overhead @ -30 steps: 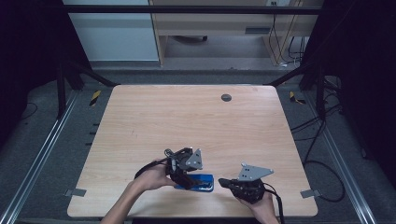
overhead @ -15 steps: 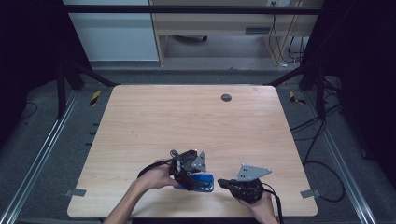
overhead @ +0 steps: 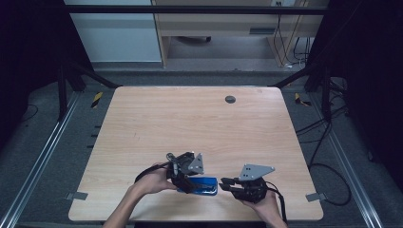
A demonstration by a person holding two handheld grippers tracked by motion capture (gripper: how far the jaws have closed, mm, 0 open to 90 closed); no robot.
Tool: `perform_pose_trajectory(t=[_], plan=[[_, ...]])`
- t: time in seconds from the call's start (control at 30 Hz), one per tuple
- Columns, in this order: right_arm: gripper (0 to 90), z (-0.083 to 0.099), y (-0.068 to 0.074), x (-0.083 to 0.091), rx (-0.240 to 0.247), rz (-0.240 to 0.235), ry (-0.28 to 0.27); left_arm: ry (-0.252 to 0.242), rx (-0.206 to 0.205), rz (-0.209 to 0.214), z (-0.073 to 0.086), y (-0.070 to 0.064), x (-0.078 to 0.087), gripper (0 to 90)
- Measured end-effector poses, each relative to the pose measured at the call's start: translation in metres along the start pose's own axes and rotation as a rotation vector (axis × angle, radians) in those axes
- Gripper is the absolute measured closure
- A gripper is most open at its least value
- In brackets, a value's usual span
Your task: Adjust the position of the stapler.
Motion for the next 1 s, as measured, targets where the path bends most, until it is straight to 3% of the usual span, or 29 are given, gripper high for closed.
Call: perform_pose_trajectory(t=[0.03, 0.2, 0.27, 0.37, 0.43, 0.53, 0.6, 0.67, 0.83, 0.9, 0.97, 1.0], plan=[[64.6, -0.007, -0.002, 0.001, 0.001, -0.015, 0.023, -0.011, 0.029, -0.012, 0.005, 0.002, 0.005, 39.2], [59.1, -0.021, -0.008, -0.001, 0.026, -0.017, 0.096, -0.072, 0.173, -0.101, 0.034, 0.013, 0.025, 39.6], [55.3, -0.032, -0.012, -0.005, 0.053, -0.025, 0.154, -0.092, 0.257, -0.159, 0.049, 0.018, 0.031, 39.9], [51.5, -0.039, -0.013, -0.009, 0.067, -0.041, 0.187, -0.105, 0.369, -0.240, 0.070, 0.024, 0.036, 40.2], [47.7, -0.047, -0.016, -0.015, 0.095, -0.046, 0.249, -0.108, 0.453, -0.301, 0.083, 0.028, 0.039, 40.1], [47.7, -0.052, -0.018, -0.021, 0.123, -0.059, 0.289, -0.112, 0.559, -0.386, 0.103, 0.033, 0.043, 40.0], [47.8, -0.057, -0.018, -0.030, 0.151, -0.094, 0.345, -0.126, 0.629, -0.424, 0.115, 0.036, 0.045, 40.0], [47.7, -0.058, -0.017, -0.034, 0.160, -0.105, 0.365, -0.133, 0.688, -0.457, 0.126, 0.039, 0.047, 40.0], [50.0, -0.064, -0.016, -0.054, 0.198, -0.144, 0.456, -0.141, 0.735, -0.489, 0.137, 0.044, 0.048, 39.4], [51.2, -0.063, -0.017, -0.062, 0.205, -0.158, 0.490, -0.129, 0.730, -0.492, 0.139, 0.045, 0.047, 39.3], [54.1, -0.061, -0.016, -0.073, 0.216, -0.165, 0.557, -0.125, 0.729, -0.494, 0.139, 0.045, 0.046, 39.4], [54.1, -0.061, -0.016, -0.073, 0.216, -0.165, 0.557, -0.127, 0.728, -0.493, 0.139, 0.044, 0.046, 39.4]])
Point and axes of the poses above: each handheld gripper's, and its own axes: x roughly backward along the jaws, z roughly out of its underside, y roughly to its left, the point moved 5 cm from there along -x, roughly forward along the jaws, and after that the axes turned 12 degrees about -z, right-handed, at the moved point
